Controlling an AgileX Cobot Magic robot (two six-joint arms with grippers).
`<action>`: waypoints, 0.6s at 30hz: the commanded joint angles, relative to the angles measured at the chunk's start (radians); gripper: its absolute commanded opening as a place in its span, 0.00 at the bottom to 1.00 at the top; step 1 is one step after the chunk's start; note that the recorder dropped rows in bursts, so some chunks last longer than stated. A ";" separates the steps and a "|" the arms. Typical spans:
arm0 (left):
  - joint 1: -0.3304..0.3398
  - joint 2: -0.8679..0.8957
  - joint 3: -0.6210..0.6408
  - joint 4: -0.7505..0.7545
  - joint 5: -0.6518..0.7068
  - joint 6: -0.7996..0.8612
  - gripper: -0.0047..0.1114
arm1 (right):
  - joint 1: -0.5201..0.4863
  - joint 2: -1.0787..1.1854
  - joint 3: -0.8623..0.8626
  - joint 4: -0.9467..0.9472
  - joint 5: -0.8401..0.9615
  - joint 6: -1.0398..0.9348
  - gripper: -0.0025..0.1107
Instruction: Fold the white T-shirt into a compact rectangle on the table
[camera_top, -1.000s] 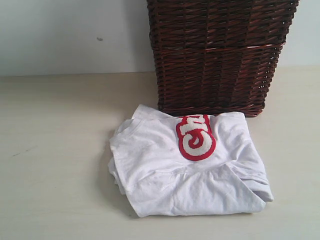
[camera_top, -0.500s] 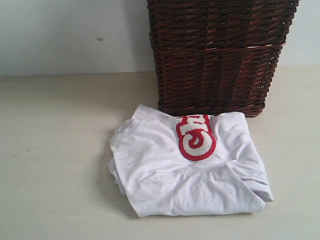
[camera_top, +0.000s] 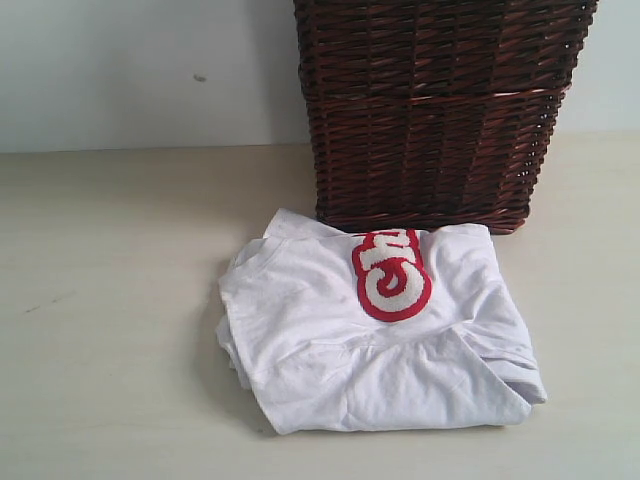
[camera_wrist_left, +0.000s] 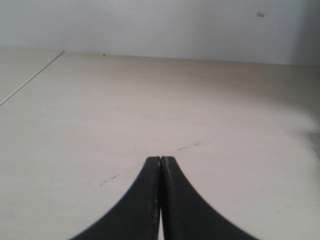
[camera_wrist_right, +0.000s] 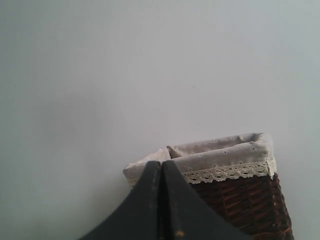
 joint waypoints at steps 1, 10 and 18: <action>0.001 -0.005 0.002 0.001 -0.008 0.005 0.04 | -0.004 -0.003 0.005 -0.001 0.006 0.003 0.02; 0.001 -0.005 0.002 0.001 -0.008 0.005 0.04 | -0.158 -0.003 0.005 -0.001 0.011 0.003 0.02; 0.001 -0.005 0.002 0.001 -0.008 0.005 0.04 | -0.284 -0.003 0.005 0.002 0.011 0.003 0.02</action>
